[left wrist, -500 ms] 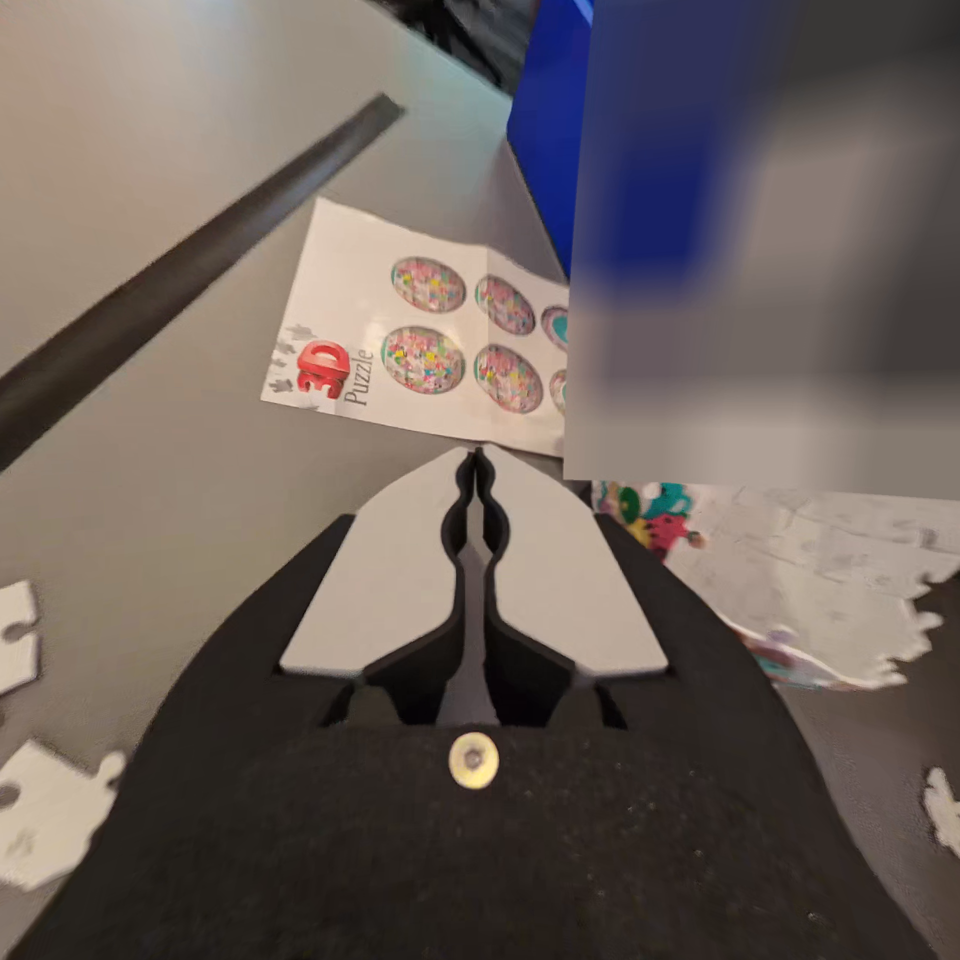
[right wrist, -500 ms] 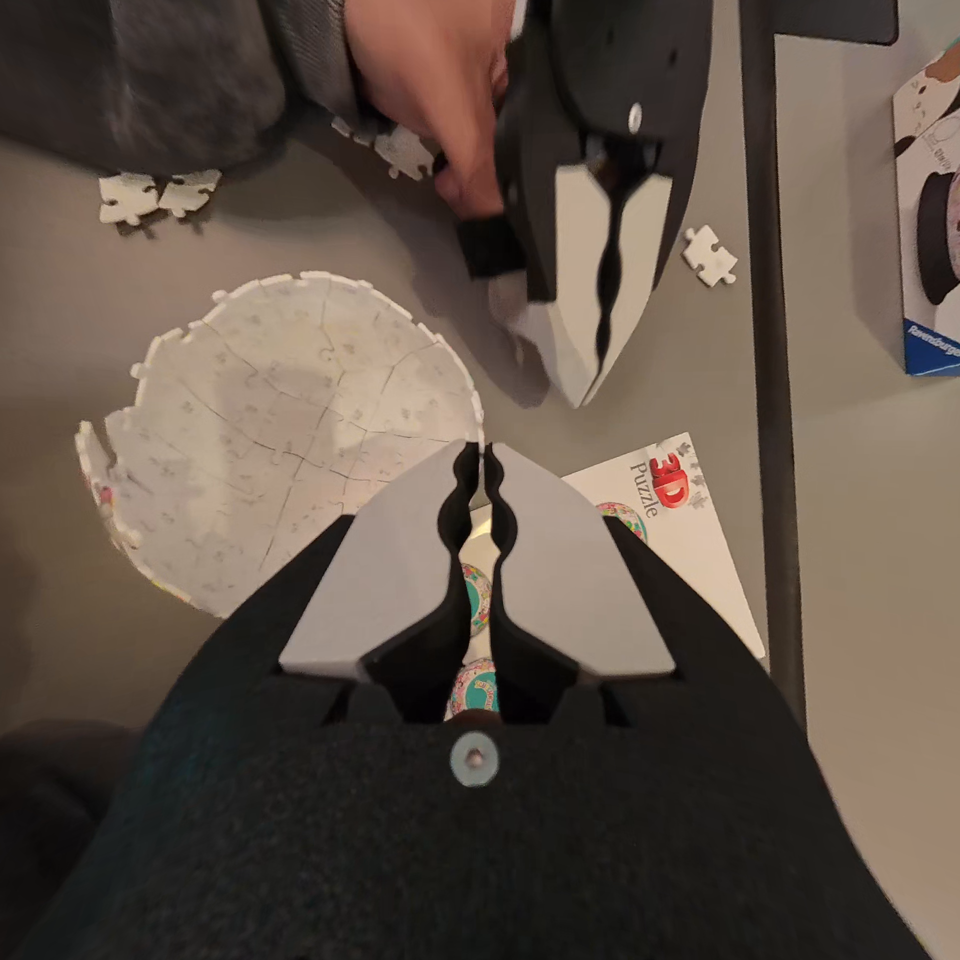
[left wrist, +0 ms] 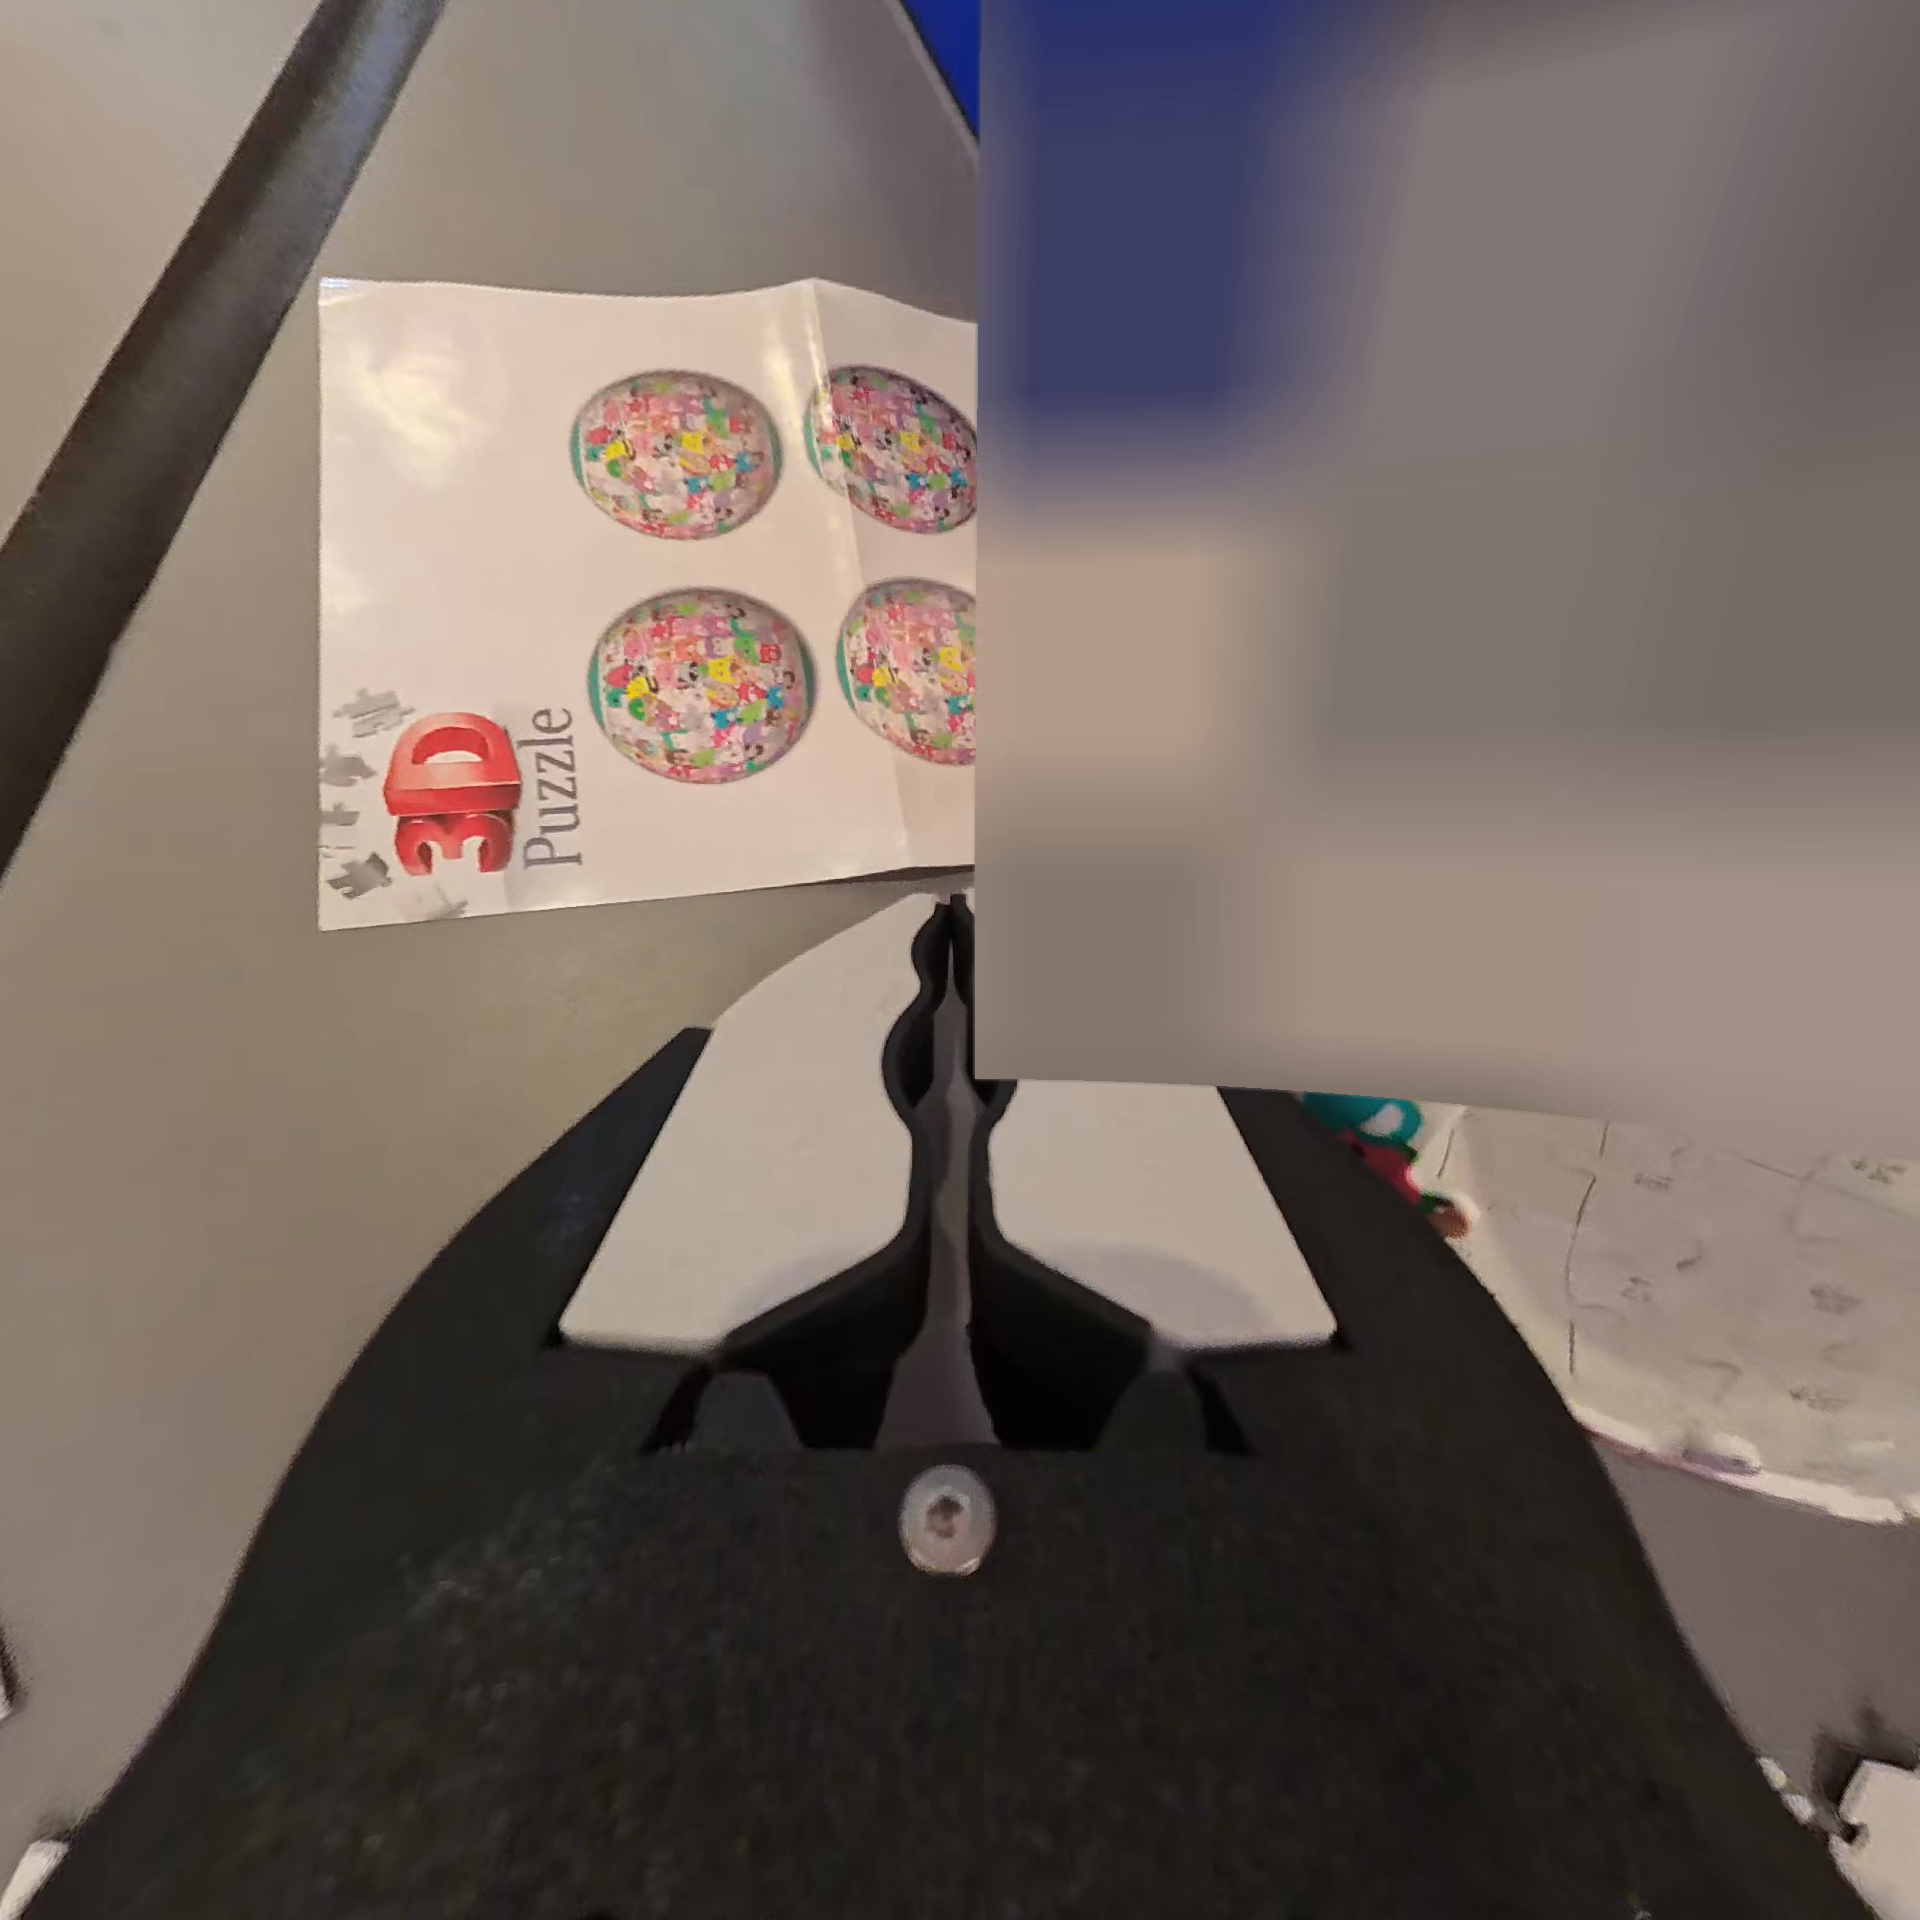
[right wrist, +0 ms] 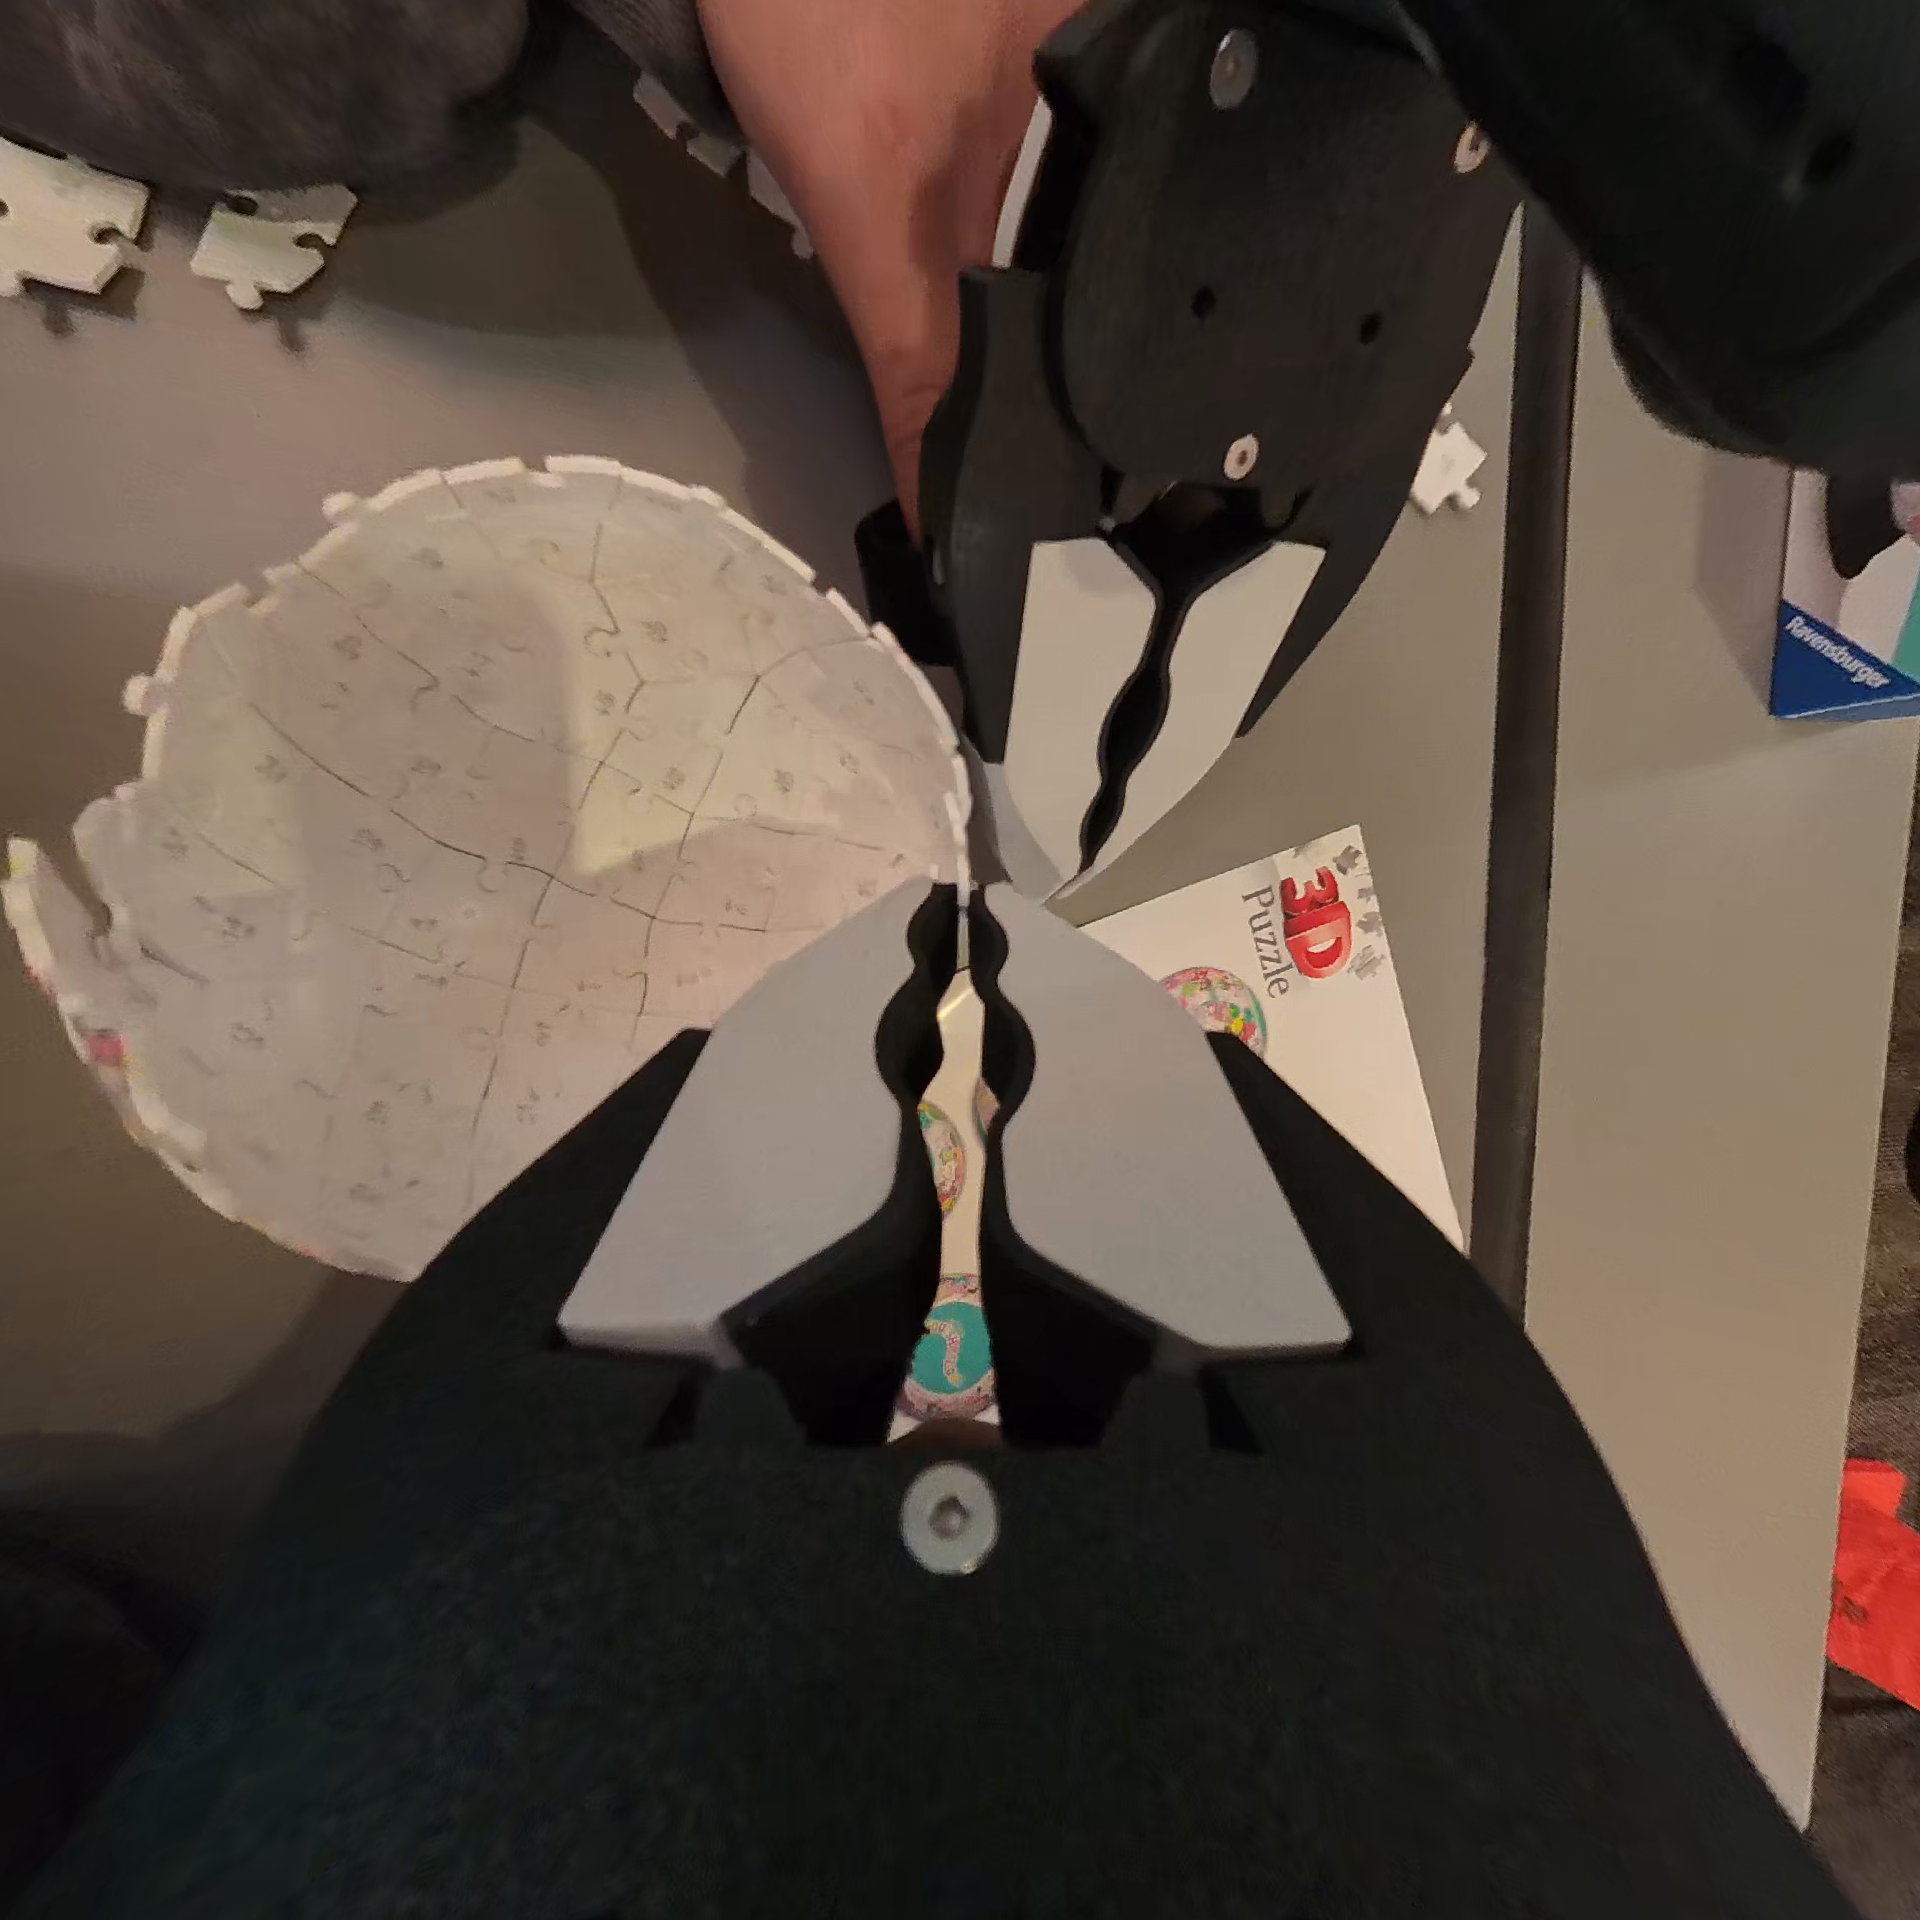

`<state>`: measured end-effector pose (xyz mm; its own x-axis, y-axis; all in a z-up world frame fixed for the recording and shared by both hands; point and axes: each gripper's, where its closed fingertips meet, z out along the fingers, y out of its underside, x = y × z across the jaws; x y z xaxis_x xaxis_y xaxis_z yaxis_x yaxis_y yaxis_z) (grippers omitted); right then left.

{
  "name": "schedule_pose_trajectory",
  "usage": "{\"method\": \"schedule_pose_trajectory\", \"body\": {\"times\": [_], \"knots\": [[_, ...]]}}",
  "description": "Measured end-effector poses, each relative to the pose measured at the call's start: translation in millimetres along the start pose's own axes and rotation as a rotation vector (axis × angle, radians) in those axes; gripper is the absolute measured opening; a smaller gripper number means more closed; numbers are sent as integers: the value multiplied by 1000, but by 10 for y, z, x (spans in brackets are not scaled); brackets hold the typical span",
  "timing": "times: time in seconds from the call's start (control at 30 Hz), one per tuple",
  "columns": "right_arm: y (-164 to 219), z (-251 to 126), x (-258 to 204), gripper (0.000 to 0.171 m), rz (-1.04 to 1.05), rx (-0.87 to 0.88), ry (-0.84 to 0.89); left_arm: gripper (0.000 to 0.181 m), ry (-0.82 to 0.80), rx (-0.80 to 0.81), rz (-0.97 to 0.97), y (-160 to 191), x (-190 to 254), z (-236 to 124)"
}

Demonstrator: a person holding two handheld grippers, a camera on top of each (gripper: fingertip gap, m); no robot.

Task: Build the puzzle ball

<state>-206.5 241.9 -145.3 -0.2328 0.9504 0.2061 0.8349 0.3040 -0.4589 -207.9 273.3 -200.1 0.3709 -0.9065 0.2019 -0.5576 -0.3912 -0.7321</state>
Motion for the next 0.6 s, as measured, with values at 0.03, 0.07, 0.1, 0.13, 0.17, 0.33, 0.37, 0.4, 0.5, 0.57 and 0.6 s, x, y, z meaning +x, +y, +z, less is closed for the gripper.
{"method": "schedule_pose_trajectory", "body": {"times": [0.03,0.07,0.1,0.13,0.17,0.33,0.37,0.4,0.5,0.57,0.6], "knots": [[11,10,-1,2,-1,-11,3,0,7,1,0,-3,12,2],[18,17,3,2,-3,-19,10,0,16,3,-3,-7,26,4],[16,21,5,2,-4,-21,13,0,22,4,-5,-9,36,6],[17,22,12,2,-4,-24,18,0,23,3,-4,-8,38,7],[20,24,15,2,-2,-27,21,0,22,1,-1,-4,38,6],[53,21,44,2,9,-57,51,0,30,9,-2,-15,49,-1],[58,21,48,2,12,-62,56,0,30,12,-1,-18,47,-3],[60,20,50,2,19,-66,59,0,32,17,-1,-24,48,-8],[66,20,59,2,32,-71,64,0,43,29,-8,-39,56,-20],[77,13,65,2,43,-74,64,0,44,34,-8,-43,55,-26],[85,10,68,2,46,-74,65,0,43,35,-7,-43,54,-26]]}}
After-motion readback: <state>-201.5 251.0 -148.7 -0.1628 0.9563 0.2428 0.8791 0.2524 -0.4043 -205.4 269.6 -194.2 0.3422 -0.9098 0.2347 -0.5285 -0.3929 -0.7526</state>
